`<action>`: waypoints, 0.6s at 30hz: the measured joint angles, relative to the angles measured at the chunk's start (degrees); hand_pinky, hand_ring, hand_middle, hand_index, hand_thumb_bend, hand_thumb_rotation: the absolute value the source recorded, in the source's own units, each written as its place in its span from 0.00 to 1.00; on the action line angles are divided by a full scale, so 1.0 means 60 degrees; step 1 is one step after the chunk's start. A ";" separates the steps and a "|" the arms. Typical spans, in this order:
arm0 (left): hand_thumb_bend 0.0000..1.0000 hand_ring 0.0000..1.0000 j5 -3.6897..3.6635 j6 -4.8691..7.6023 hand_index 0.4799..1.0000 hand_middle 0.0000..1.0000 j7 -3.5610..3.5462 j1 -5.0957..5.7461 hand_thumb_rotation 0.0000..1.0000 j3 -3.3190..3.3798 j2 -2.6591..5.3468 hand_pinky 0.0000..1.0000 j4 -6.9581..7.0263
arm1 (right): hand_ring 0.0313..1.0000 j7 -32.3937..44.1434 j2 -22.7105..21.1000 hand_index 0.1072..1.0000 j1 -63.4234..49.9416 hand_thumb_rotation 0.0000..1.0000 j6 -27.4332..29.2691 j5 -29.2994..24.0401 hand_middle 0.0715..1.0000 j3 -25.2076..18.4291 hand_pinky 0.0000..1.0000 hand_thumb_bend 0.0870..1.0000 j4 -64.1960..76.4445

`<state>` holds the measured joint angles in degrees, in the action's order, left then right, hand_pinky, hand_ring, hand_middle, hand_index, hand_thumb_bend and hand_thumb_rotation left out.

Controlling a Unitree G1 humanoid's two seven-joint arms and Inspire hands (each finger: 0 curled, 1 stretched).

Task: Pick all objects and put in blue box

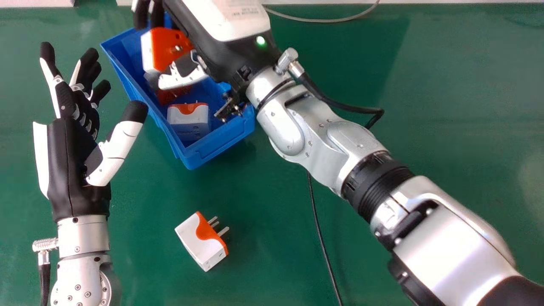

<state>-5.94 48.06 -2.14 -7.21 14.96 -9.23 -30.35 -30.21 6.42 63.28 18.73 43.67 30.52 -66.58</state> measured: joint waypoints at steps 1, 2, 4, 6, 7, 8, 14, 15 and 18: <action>0.85 0.92 0.0077 0.0005 0.83 0.91 0.0036 0.0000 0.57 0.0001 -0.0009 0.88 -0.0003 | 0.42 -0.0076 0.0032 0.43 0.0002 0.00 0.0000 0.0038 0.46 0.0097 0.30 0.46 -0.0229; 0.85 0.92 0.0161 0.0013 0.83 0.91 0.0074 0.0000 0.57 0.0001 -0.0012 0.88 -0.0013 | 0.43 -0.0158 0.0054 0.44 0.0002 0.00 -0.0006 0.0131 0.46 0.0207 0.32 0.46 -0.0408; 0.85 0.92 0.0290 0.0023 0.83 0.91 0.0145 0.0000 0.58 -0.0001 -0.0015 0.88 -0.0044 | 0.43 -0.0243 0.0079 0.44 0.0002 0.00 -0.0011 0.0288 0.46 0.0342 0.33 0.46 -0.0585; 0.85 0.92 0.0341 0.0039 0.83 0.91 0.0199 0.0002 0.58 0.0001 -0.0023 0.88 -0.0071 | 0.43 -0.0263 0.0102 0.44 0.0008 0.00 0.0000 0.0282 0.46 0.0360 0.33 0.46 -0.0635; 0.84 0.92 0.0356 0.0052 0.83 0.91 0.0211 0.0007 0.58 0.0002 -0.0027 0.88 -0.0077 | 0.43 -0.0264 0.0106 0.44 0.0019 0.00 -0.0001 0.0281 0.46 0.0365 0.34 0.46 -0.0635; 0.84 0.91 0.0393 0.0069 0.82 0.90 0.0230 0.0017 0.58 0.0002 -0.0033 0.88 -0.0079 | 0.43 -0.0266 0.0109 0.45 0.0037 0.00 -0.0016 0.0283 0.46 0.0380 0.34 0.45 -0.0633; 0.84 0.91 0.0377 0.0079 0.81 0.90 0.0168 0.0031 0.57 -0.0004 -0.0037 0.87 -0.0083 | 0.76 0.0351 -0.0010 0.73 0.0280 0.10 -0.0925 0.0564 0.81 0.0702 0.58 0.79 -0.0241; 0.84 0.91 0.0372 0.0078 0.81 0.90 0.0168 0.0032 0.57 -0.0004 -0.0037 0.87 -0.0083 | 0.85 0.0446 -0.0024 0.81 0.0280 0.14 -0.1057 0.0609 0.88 0.0711 0.68 0.86 -0.0121; 0.86 0.92 0.0379 0.0078 0.81 0.91 0.0171 0.0034 0.58 -0.0007 -0.0036 0.88 -0.0083 | 0.97 0.0581 -0.0042 0.96 0.0278 0.24 -0.1339 0.0649 0.98 0.0728 0.92 0.97 0.0240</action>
<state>-3.67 48.53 -1.11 -7.00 14.92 -9.45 -30.84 -26.72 6.17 64.95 10.69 47.56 34.89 -65.14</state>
